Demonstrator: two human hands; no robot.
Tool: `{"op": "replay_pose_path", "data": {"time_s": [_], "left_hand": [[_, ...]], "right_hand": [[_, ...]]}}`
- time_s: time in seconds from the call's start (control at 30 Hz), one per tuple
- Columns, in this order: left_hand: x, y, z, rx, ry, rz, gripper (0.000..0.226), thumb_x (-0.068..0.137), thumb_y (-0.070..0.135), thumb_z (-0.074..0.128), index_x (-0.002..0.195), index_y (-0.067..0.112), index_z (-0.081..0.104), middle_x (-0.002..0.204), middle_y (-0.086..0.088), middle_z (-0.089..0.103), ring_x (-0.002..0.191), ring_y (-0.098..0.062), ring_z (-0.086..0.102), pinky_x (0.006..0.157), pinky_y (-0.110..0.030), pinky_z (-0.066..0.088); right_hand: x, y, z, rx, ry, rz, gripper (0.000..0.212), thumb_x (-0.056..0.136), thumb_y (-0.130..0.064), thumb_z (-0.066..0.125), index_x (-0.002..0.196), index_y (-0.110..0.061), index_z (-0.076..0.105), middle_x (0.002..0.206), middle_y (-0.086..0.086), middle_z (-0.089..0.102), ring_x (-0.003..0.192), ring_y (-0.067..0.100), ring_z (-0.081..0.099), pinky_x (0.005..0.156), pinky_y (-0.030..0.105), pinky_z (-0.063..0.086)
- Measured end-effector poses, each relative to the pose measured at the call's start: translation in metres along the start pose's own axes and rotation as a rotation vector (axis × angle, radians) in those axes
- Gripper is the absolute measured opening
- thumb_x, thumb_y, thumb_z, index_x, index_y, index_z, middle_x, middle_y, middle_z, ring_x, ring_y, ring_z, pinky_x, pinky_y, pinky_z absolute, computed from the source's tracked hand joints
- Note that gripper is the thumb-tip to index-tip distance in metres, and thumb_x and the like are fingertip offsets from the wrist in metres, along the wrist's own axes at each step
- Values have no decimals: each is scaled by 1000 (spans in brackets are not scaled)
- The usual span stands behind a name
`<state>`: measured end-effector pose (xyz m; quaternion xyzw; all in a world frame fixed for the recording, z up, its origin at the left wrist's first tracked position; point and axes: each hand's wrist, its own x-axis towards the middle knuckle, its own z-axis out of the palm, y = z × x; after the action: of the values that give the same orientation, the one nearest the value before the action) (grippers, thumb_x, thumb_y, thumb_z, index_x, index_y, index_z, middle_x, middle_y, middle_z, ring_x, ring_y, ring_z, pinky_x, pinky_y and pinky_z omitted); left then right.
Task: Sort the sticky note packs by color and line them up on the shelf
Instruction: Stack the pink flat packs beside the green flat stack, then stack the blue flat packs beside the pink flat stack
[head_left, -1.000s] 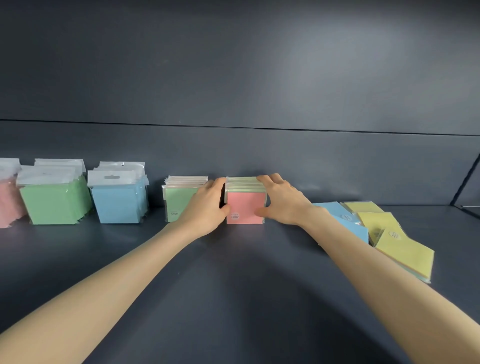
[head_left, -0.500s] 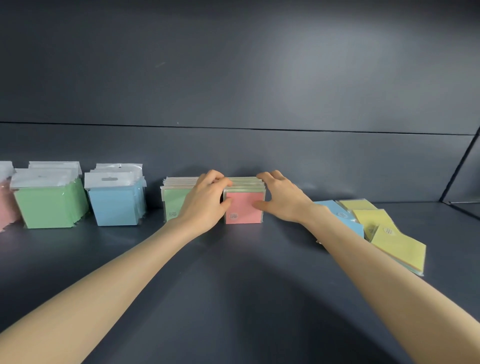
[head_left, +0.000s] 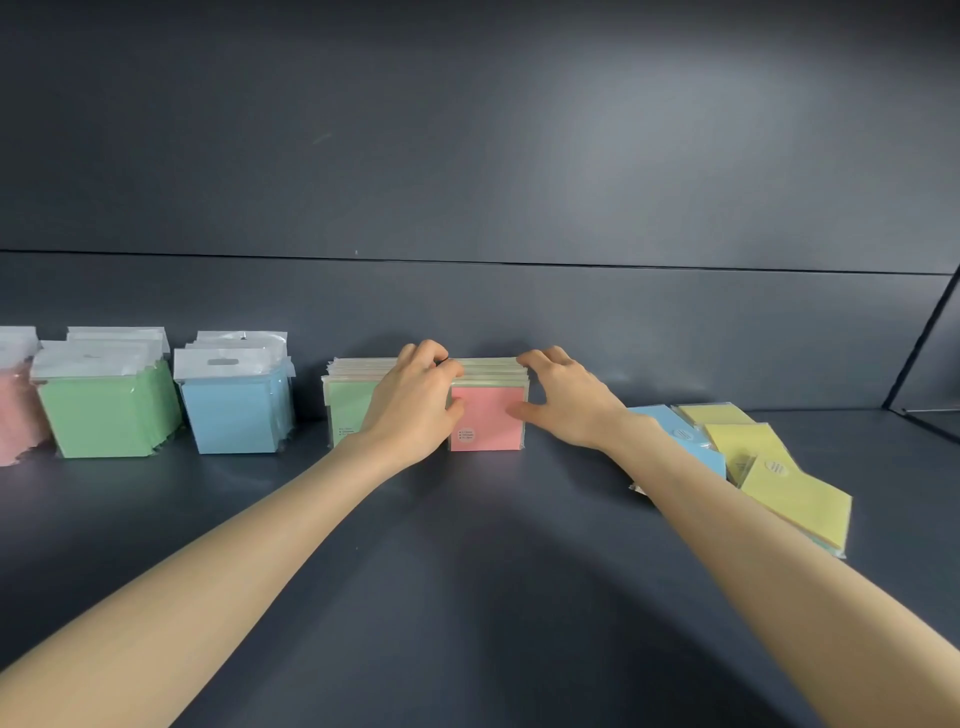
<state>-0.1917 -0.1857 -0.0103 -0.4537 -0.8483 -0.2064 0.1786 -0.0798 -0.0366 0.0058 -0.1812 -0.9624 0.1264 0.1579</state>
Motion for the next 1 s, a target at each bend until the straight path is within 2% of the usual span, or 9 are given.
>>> {"op": "replay_pose_path", "data": {"time_s": [0.13,0.3,0.47,0.6,0.77,0.9,1.0], "left_hand": [[-1,2,-2,2,17,3,37,90,21,56,126,13,55,128,0,45,117,-19,39,90,-31,41],[1,18,-7,-14,25,6,40,90,23,57,129,17,53,130,0,44,119,-19,39,96,-29,35],[1,52,-11,-46,86,0,38,89,21,59,127,16,55,128,-1,47,117,-23,41,98,-35,36],[-8,92,-6,-115,99,-18,36,91,27,58,125,18,56,127,4,47,116,-18,40,94,-29,34],[-20,146,17,-219,-12,-42,36,90,30,59,124,18,57,125,3,51,121,-17,42,99,-28,35],[-24,175,36,-287,-129,-156,37,87,34,63,119,15,59,117,-1,55,111,-19,51,94,-32,41],[-26,184,49,-367,-174,-267,35,82,38,67,106,14,63,105,-1,61,98,-18,58,91,-38,47]], "right_hand": [[0,3,-4,10,12,-12,53,87,-37,60,133,-20,40,133,4,41,118,26,45,92,38,44],[-6,17,-18,-22,41,-18,58,89,-36,59,140,-18,35,139,5,37,125,27,42,95,39,41],[-25,42,-40,-9,56,-33,55,91,-32,57,140,-18,36,141,4,36,126,27,41,100,38,39],[-51,76,-57,1,48,-58,51,91,-33,57,137,-18,41,138,3,41,124,26,42,100,39,39],[-83,127,-69,42,-12,-55,45,89,-32,60,131,-17,49,129,2,51,118,22,48,98,37,41],[-98,157,-72,123,-91,-40,47,85,-34,64,127,-18,53,124,0,55,118,19,48,93,30,41],[-102,169,-68,200,-151,-16,55,81,-37,68,129,-18,50,123,-2,53,117,16,47,90,27,40]]}}
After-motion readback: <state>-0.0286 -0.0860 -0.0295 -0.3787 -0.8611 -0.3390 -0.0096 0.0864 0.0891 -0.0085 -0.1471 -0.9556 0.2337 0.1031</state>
